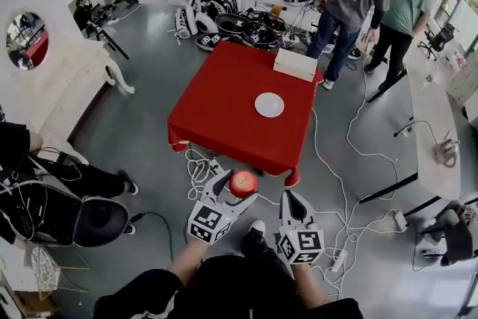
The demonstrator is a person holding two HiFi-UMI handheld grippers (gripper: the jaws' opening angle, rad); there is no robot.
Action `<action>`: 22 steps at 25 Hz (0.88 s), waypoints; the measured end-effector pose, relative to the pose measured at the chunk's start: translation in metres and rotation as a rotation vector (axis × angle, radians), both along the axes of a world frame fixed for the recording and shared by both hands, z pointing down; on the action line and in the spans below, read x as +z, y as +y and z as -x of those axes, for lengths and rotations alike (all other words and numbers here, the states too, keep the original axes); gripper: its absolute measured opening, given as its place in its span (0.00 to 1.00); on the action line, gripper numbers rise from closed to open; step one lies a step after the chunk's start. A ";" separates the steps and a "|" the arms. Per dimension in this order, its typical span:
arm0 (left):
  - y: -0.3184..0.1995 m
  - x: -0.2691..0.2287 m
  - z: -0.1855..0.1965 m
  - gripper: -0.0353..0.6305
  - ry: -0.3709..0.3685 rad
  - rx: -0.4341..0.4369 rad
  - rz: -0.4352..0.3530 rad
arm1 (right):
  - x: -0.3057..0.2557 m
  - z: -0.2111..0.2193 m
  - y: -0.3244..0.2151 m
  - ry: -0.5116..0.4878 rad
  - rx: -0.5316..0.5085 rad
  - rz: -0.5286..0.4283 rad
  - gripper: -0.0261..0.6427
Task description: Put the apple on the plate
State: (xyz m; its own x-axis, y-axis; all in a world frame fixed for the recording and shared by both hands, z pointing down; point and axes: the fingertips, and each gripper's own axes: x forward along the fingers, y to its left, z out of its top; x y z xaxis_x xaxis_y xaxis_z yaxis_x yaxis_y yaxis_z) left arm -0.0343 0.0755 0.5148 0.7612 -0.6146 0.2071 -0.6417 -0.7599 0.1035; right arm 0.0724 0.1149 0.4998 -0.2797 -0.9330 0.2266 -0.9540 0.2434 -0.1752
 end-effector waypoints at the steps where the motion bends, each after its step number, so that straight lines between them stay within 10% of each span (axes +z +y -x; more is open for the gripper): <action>1: -0.006 -0.002 -0.006 0.62 0.000 0.000 -0.002 | 0.000 -0.005 -0.006 -0.003 -0.002 0.000 0.06; 22: -0.137 -0.012 -0.053 0.62 -0.024 -0.038 -0.002 | -0.006 -0.041 -0.146 -0.037 -0.076 -0.007 0.06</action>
State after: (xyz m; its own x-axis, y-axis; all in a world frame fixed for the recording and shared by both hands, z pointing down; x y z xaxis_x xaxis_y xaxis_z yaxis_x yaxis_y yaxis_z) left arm 0.0186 -0.0613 0.5032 0.7318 -0.6436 0.2239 -0.6726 -0.7350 0.0858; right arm 0.1134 -0.0307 0.4934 -0.3578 -0.9102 0.2085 -0.9256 0.3163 -0.2080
